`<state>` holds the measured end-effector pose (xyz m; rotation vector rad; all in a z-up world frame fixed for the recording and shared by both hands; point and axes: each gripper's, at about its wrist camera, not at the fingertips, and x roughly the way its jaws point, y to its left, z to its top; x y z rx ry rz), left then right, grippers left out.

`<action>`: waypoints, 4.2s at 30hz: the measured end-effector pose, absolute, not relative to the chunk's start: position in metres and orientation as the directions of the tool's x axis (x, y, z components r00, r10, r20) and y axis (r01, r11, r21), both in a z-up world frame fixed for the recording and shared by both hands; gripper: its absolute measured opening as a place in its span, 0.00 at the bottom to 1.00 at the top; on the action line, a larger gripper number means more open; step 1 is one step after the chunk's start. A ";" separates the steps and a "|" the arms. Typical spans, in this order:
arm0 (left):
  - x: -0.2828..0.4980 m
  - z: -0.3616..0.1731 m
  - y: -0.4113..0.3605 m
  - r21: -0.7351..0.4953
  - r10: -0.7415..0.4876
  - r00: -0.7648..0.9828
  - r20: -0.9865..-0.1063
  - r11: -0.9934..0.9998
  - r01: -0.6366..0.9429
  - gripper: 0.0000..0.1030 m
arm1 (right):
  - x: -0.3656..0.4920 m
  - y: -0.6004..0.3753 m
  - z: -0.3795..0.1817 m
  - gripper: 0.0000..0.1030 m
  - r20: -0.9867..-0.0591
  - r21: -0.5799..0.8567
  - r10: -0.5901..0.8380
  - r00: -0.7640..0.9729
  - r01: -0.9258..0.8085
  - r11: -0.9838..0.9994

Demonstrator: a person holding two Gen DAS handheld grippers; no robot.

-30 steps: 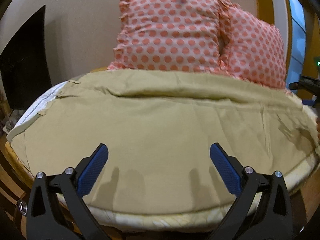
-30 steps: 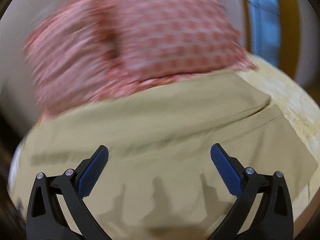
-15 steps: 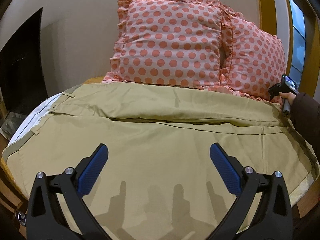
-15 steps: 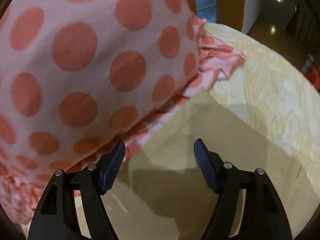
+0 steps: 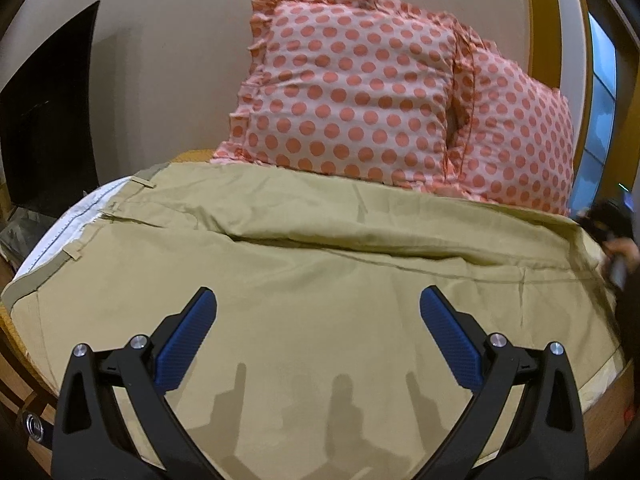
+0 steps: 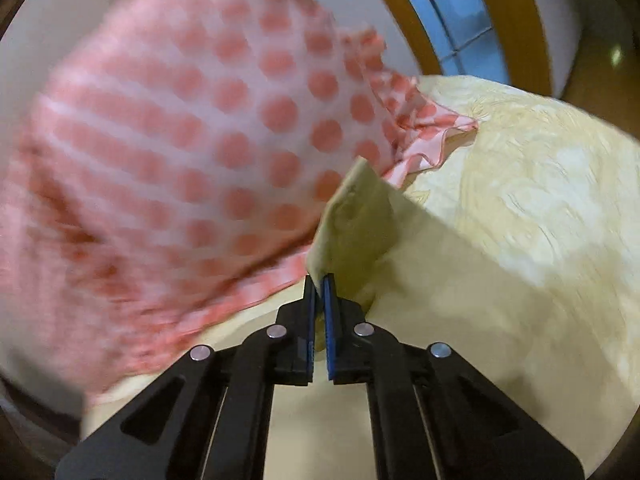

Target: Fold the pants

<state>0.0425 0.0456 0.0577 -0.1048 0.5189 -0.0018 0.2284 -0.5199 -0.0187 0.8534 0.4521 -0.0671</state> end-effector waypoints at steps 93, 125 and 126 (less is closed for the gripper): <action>-0.040 0.014 0.238 -0.530 0.024 0.847 -0.531 0.771 -0.354 0.92 | 0.096 -0.079 -0.021 0.12 -0.584 0.235 0.689 0.429 -0.723 0.649; -0.018 -0.001 0.313 -0.615 0.077 0.771 -0.633 0.555 -0.560 0.87 | 0.080 -0.151 -0.013 0.92 -0.416 0.446 0.794 0.443 -0.661 0.603; -0.020 0.006 0.313 -0.613 0.094 0.781 -0.618 0.564 -0.553 0.87 | 0.080 -0.151 -0.013 0.92 -0.416 0.449 0.796 0.440 -0.662 0.601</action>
